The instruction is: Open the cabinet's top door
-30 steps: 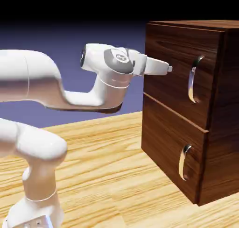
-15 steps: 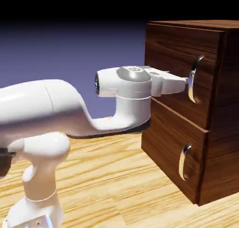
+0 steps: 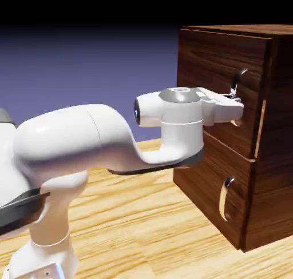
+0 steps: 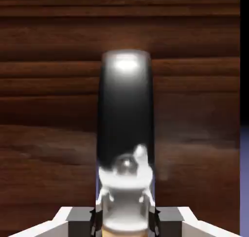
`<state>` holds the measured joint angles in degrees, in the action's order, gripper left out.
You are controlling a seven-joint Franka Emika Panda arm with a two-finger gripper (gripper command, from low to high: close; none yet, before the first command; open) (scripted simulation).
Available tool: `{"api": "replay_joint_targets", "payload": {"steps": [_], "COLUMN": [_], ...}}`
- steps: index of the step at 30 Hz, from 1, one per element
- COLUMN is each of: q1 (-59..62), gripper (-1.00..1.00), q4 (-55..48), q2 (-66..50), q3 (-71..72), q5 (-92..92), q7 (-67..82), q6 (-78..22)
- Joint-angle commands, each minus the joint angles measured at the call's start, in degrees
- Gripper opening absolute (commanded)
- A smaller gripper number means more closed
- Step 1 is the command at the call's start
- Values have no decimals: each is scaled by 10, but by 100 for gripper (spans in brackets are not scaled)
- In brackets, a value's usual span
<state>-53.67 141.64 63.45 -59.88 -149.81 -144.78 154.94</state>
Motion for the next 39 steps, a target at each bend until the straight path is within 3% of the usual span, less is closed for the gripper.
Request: {"api": "replay_joint_targets", "payload": {"steps": [1, 10, 19, 29, 39], "q1": [21, 187, 253, 237, 213], "gripper": [-100, -100, -100, -100, -100], "q4": [20, 189, 290, 325, 284], "q2": [3, 62, 141, 176, 116], "q3": [17, 197, 384, 592, 800], "q5": [12, 162, 359, 578, 783], "q7": [0, 17, 50, 65, 41], "q6": [-15, -146, -265, -401, -548]}}
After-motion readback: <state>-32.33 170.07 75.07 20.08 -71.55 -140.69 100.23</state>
